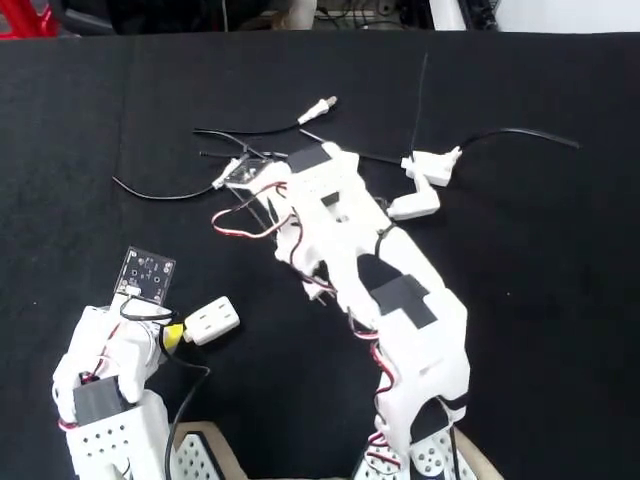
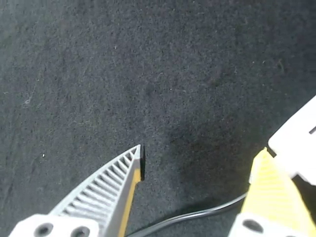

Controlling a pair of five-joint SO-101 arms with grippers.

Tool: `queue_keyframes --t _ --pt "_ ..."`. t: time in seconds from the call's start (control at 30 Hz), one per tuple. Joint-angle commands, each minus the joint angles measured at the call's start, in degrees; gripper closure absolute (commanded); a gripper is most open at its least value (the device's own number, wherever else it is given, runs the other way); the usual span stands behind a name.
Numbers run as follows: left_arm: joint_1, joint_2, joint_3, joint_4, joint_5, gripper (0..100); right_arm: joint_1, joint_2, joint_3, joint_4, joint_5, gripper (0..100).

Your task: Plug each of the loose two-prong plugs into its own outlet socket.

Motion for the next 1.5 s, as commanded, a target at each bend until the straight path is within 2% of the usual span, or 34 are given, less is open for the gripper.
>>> queue_keyframes --t 0.0,0.53,0.7,0.87,1.1,1.47 --pt "0.6 -0.3 0.3 1.1 -0.4 65 1.8 -0.8 0.7 -1.1 -1.0 80.2" --pt "0.6 -0.3 0.3 1.1 -0.4 65 -5.9 7.2 1.5 -0.4 -5.9 80.3" --pt "0.5 -0.3 0.3 1.1 -0.4 65 -5.5 7.5 0.5 -0.8 -6.2 91.1" --pt "0.6 -0.3 0.3 1.1 -0.4 65 -5.5 7.5 0.3 -0.4 -6.5 91.3" --pt "0.7 -0.3 0.3 1.1 -0.4 65 -5.5 7.5 0.2 -0.4 -16.8 96.0" --pt "0.7 -0.3 0.3 1.1 -0.4 65 -4.1 7.4 -5.7 6.9 -19.9 98.6"
